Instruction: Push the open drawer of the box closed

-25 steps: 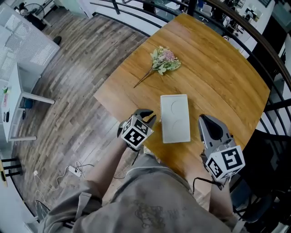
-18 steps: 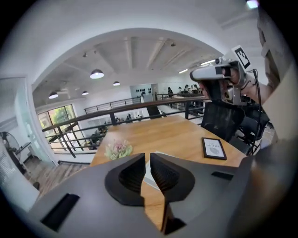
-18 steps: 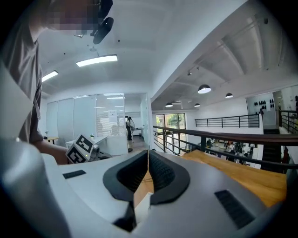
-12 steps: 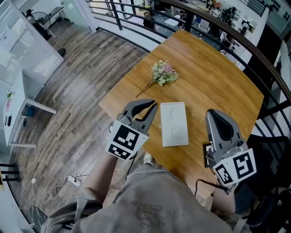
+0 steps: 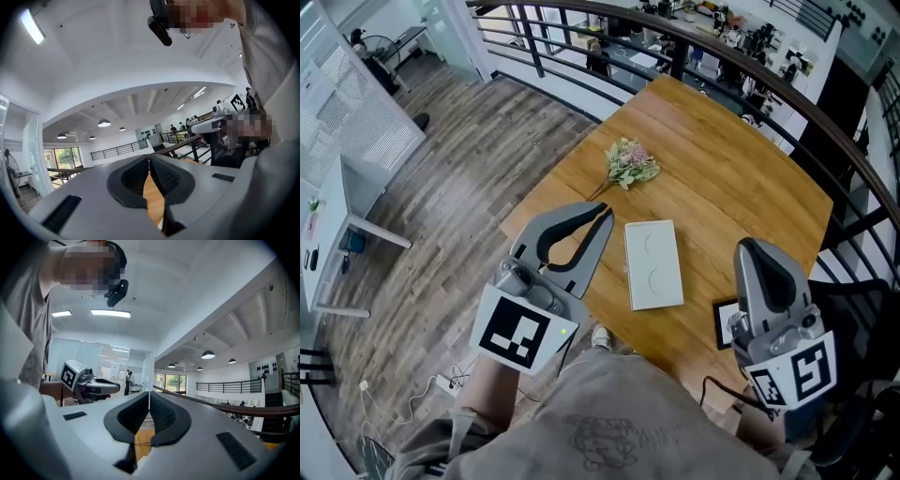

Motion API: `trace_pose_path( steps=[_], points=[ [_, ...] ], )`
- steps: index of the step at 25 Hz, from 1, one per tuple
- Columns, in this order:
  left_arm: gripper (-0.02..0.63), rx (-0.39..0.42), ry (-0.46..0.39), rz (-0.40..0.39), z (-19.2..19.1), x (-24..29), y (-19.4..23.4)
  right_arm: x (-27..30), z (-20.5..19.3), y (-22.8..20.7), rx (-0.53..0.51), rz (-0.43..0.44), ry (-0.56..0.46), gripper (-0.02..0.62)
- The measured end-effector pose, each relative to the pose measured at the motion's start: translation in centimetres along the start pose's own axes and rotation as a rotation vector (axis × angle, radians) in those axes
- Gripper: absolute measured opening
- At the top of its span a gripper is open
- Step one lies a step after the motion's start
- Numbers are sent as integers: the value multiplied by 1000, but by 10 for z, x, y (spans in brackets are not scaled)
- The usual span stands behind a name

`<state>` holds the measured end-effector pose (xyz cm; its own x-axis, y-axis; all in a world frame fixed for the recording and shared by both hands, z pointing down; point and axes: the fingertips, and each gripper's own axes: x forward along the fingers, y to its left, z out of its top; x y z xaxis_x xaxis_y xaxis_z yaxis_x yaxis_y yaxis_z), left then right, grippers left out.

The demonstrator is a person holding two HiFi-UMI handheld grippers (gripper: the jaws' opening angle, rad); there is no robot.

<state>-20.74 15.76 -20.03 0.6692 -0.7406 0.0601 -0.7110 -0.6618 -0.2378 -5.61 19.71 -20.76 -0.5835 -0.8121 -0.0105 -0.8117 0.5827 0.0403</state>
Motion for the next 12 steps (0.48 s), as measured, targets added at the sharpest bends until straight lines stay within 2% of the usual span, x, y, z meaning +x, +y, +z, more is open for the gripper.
trace_pose_path(
  steps=[5,12],
  points=[
    [26,35,-1,10,1,-12,1,-9,1,3,-6,0,12,35],
    [26,-19,43,-3,-29,-12,-6,-7,-33,5,30,2,94,35]
  ],
)
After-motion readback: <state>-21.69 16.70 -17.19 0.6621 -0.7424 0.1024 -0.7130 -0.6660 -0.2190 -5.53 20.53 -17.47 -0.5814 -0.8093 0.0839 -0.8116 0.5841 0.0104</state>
